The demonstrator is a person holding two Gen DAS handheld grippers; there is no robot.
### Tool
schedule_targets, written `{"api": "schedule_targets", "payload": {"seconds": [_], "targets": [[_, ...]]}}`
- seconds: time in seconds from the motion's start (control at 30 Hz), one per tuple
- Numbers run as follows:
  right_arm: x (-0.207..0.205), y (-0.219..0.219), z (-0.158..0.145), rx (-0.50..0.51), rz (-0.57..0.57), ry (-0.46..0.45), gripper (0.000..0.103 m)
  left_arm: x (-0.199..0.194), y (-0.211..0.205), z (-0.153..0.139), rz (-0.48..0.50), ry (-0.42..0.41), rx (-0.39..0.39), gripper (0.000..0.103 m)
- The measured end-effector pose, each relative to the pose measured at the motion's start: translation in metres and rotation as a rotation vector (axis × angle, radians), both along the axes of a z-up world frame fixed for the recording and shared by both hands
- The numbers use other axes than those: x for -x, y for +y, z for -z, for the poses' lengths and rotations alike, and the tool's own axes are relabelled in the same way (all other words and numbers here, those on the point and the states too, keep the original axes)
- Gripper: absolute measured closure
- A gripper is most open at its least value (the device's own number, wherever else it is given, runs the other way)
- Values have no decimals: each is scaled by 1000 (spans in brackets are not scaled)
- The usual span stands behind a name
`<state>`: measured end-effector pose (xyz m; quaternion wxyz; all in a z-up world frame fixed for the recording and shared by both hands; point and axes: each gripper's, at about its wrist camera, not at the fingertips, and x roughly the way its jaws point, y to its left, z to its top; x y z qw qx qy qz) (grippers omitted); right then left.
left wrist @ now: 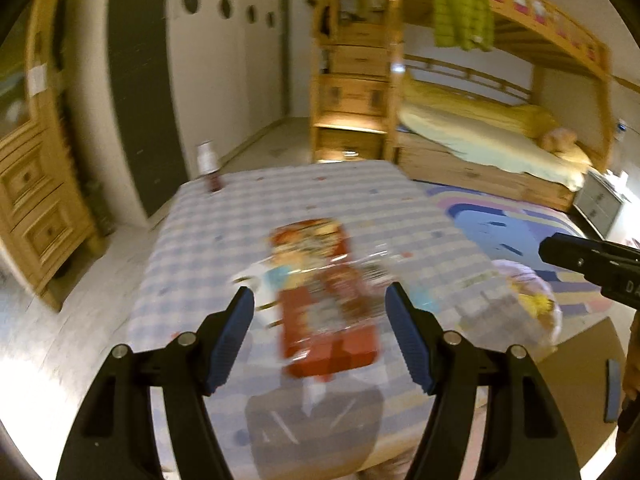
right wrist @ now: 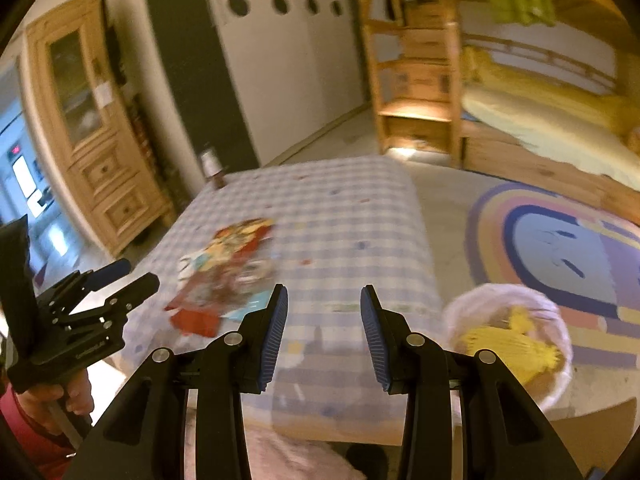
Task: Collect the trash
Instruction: 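Move both grippers back over the table, then grasp the clear plastic bag with the right gripper and lift it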
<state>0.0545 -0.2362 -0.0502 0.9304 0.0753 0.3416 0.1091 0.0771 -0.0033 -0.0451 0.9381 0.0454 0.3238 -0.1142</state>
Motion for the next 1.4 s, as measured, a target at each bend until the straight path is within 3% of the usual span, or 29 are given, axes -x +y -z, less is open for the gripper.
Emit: {"api": "schedule_targets", "payload": {"seconds": [0.23, 0.43, 0.47, 0.57, 0.87, 0.93, 1.0, 1.13, 1.2, 1.4], "targets": [[-25, 45, 20, 42, -82, 55, 65, -10, 42, 23, -96, 56, 3, 37], [-44, 58, 35, 51, -98, 91, 63, -21, 46, 44, -81, 101, -5, 43], [-47, 59, 39, 54, -98, 99, 61, -24, 44, 48, -72, 113, -5, 43], [-54, 60, 46, 45, -99, 108, 40, -28, 39, 57, -49, 141, -1, 44], [-77, 64, 59, 11, -128, 141, 40, -37, 29, 71, -32, 171, -36, 47], [-80, 65, 59, 3, -135, 146, 42, -38, 29, 72, -34, 170, -43, 47], [-83, 66, 60, -3, -147, 157, 56, -37, 28, 74, -36, 167, -52, 47], [-81, 69, 60, -2, -156, 170, 62, -37, 26, 74, -41, 161, -67, 47], [-78, 69, 58, -3, -154, 172, 71, -37, 24, 73, -42, 158, -78, 47], [-53, 61, 38, -52, -176, 114, 89, -36, 24, 62, -55, 149, -89, 47]]}}
